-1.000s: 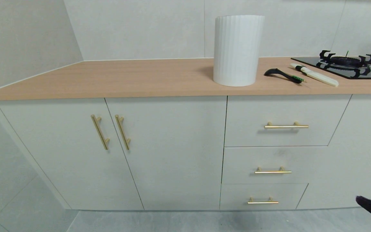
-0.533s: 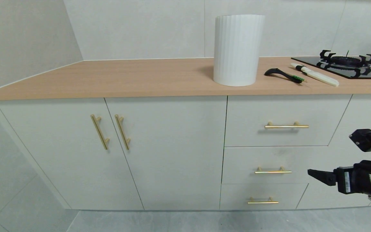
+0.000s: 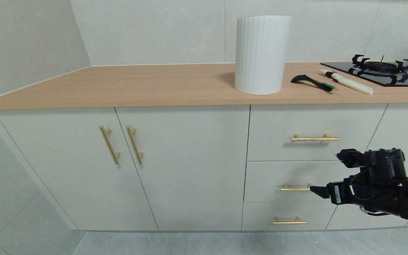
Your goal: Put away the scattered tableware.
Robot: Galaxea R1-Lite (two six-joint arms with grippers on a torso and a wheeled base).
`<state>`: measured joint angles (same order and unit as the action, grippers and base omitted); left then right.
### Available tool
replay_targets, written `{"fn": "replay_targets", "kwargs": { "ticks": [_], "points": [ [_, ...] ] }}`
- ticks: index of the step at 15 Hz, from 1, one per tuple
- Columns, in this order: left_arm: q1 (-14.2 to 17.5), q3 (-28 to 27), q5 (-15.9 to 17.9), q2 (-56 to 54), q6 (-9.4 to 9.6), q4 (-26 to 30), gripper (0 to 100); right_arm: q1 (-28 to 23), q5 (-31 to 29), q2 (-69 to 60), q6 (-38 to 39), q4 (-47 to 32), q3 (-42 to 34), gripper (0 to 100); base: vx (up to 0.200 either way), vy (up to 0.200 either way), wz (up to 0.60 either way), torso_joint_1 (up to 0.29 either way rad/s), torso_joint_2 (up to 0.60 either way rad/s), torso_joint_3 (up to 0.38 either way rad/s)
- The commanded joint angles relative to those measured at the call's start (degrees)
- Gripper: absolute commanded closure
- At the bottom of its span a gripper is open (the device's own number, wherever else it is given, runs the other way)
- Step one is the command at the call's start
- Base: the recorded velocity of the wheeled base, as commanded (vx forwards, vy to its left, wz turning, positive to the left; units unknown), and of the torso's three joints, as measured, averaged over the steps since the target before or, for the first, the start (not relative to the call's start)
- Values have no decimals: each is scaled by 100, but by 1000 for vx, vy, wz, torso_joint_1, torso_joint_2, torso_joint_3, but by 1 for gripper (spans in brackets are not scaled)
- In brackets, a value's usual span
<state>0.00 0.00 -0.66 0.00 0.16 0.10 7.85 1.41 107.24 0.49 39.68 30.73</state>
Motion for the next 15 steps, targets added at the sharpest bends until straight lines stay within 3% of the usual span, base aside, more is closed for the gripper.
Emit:
{"fn": "replay_targets", "kwargs": {
  "ticks": [1,8,12,15],
  "points": [
    [0,0,-4,9,2,-1,0,24,-27,825,4,365,38,0,0,0,0,0,0,0],
    [0,0,-4,9,2,-1,0,-38,-405,2213,48,2299,21,0,0,0,0,0,0,0],
    [0,0,-4,9,2,-1,0,-38,-739,3004,118,3845,-6,0,0,0,0,0,0,0],
    [0,0,-4,9,2,-1,0,-29,-801,3268,118,4171,108,0,0,0,0,0,0,0]
  ]
}}
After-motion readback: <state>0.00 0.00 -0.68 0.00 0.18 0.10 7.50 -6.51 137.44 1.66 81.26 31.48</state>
